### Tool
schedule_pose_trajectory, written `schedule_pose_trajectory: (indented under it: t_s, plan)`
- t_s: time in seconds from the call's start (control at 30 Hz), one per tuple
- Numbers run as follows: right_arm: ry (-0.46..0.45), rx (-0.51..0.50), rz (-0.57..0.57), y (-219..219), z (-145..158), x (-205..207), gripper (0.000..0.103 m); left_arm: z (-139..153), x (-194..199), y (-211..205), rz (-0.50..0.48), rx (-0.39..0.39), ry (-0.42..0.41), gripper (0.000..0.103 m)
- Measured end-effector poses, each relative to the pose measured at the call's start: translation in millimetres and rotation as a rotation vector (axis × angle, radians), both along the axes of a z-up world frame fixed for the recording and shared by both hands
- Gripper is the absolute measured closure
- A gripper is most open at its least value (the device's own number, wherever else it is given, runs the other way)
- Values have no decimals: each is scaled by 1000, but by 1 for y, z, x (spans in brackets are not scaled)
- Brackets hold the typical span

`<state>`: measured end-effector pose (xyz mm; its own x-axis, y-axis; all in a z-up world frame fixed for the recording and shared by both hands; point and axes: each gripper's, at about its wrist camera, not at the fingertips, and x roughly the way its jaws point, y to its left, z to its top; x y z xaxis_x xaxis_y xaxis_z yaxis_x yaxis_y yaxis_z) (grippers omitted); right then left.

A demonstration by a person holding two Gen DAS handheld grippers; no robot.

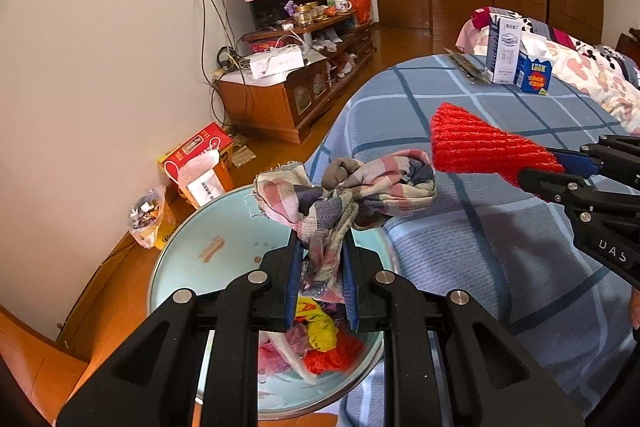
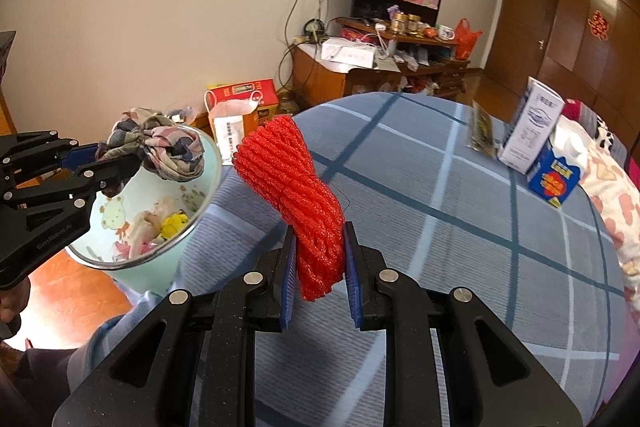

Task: Collect trash
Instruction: 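Carry the patterned cloth and red mesh net over the bin with both tools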

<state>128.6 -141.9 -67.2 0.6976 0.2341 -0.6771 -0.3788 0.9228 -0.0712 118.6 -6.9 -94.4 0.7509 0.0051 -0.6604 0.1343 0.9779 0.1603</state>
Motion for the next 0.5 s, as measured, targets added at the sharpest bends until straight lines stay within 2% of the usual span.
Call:
schedule_pose_trajectory:
  t_s: [0.5]
  plan:
    - [-10,-16,46,26,4,-4,81,6,-10,27,42,0,-14,85]
